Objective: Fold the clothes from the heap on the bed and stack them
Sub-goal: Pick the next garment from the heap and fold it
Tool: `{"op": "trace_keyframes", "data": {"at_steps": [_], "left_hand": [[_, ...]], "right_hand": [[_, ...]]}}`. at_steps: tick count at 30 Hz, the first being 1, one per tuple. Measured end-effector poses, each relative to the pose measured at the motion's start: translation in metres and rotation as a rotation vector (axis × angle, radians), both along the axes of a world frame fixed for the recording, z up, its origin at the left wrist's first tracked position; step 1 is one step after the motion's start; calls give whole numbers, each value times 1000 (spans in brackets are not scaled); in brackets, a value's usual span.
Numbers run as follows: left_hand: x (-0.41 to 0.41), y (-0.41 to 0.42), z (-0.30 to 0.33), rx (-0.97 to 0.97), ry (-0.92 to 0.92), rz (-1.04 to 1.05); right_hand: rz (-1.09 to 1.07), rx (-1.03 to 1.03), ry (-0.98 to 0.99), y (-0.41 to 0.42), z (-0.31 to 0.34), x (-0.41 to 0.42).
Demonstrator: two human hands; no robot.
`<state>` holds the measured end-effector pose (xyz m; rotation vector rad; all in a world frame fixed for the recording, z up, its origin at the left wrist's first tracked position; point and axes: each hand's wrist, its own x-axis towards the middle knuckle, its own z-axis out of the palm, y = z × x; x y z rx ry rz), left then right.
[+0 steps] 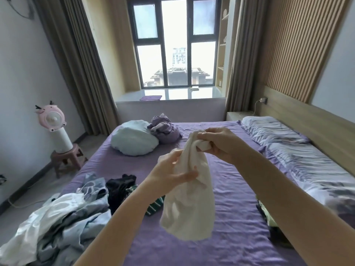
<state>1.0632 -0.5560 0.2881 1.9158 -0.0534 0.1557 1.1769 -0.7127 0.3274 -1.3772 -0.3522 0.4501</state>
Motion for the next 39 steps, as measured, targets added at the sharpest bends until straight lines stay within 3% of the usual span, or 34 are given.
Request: {"op": "trace_keyframes", "data": {"at_steps": [2, 5, 6, 8, 11, 12, 16, 19, 22, 25, 28, 32, 37, 39], "left_hand": [[9, 2, 0, 43, -40, 178], [19, 21, 7, -117, -43, 308], [22, 28, 10, -161, -18, 311], [27, 36, 15, -248, 49, 288], [38, 31, 17, -454, 130, 261], [41, 27, 18, -515, 147, 251], [54, 7, 24, -789, 284, 168], [62, -6, 34, -883, 368, 96], [66, -12, 42, -811, 316, 77], [69, -7, 43, -573, 163, 139], [69, 2, 40, -358, 131, 212], [65, 5, 30, -237, 173, 64], [61, 7, 24, -155, 162, -160], [60, 10, 15, 23, 132, -214]], "right_hand": [[-114, -161, -146, -8, -5, 2], [-284, -687, -598, -32, -15, 11], [-316, -773, -665, -40, -19, 13], [-334, -718, -590, -54, -28, 14], [-188, -389, -331, -63, -33, 1], [-146, -388, -327, -63, -34, -5], [-22, -574, -577, -56, -35, -28], [51, -661, -789, -43, -43, -42], [-105, -564, -883, -36, -49, -42], [-162, -481, -820, -48, -35, -37], [-196, -530, -846, -67, -13, -26], [-145, -401, -695, -74, 8, -13], [-174, -423, -651, -70, 8, 2], [-184, -393, -600, -68, 12, 6]]}}
